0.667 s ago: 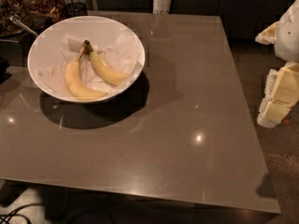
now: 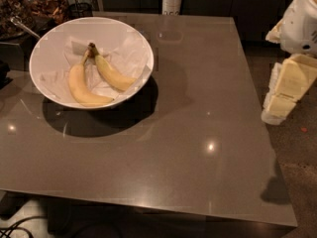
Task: Pick banana from white bowl
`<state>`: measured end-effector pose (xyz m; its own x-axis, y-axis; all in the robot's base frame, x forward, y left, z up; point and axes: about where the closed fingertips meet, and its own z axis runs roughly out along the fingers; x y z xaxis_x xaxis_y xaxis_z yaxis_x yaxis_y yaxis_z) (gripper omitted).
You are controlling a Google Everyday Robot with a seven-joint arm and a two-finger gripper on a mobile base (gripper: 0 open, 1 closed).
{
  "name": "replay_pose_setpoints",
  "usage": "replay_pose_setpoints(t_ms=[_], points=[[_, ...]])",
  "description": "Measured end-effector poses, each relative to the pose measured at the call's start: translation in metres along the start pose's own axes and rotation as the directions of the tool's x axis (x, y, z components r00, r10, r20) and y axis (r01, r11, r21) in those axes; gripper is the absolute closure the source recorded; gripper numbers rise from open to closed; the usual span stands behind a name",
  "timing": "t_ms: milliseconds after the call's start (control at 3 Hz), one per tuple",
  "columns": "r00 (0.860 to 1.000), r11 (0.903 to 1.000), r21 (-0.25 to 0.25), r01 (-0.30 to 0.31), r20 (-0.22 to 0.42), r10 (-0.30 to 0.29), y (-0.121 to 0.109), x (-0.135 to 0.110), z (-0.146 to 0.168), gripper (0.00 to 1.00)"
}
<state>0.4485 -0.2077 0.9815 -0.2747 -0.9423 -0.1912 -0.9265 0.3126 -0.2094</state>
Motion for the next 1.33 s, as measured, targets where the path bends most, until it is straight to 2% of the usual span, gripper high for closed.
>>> replay_pose_setpoints(t_ms=[333,667,1000,1333], points=[[0.997,0.9968,-0.023,-0.076,-0.019,0.076,-0.03,-0.034,0.002,0.0],[0.994,0.9933,-0.049,-0.105,0.011,0.106,-0.052,-0.061,0.009,0.0],[0.994,0.9945,-0.019,-0.103,0.039,0.104,-0.06,-0.069,0.008,0.0],[0.99,0.9897,-0.048,-0.135,0.043,0.137,-0.061,-0.084,0.015,0.0]])
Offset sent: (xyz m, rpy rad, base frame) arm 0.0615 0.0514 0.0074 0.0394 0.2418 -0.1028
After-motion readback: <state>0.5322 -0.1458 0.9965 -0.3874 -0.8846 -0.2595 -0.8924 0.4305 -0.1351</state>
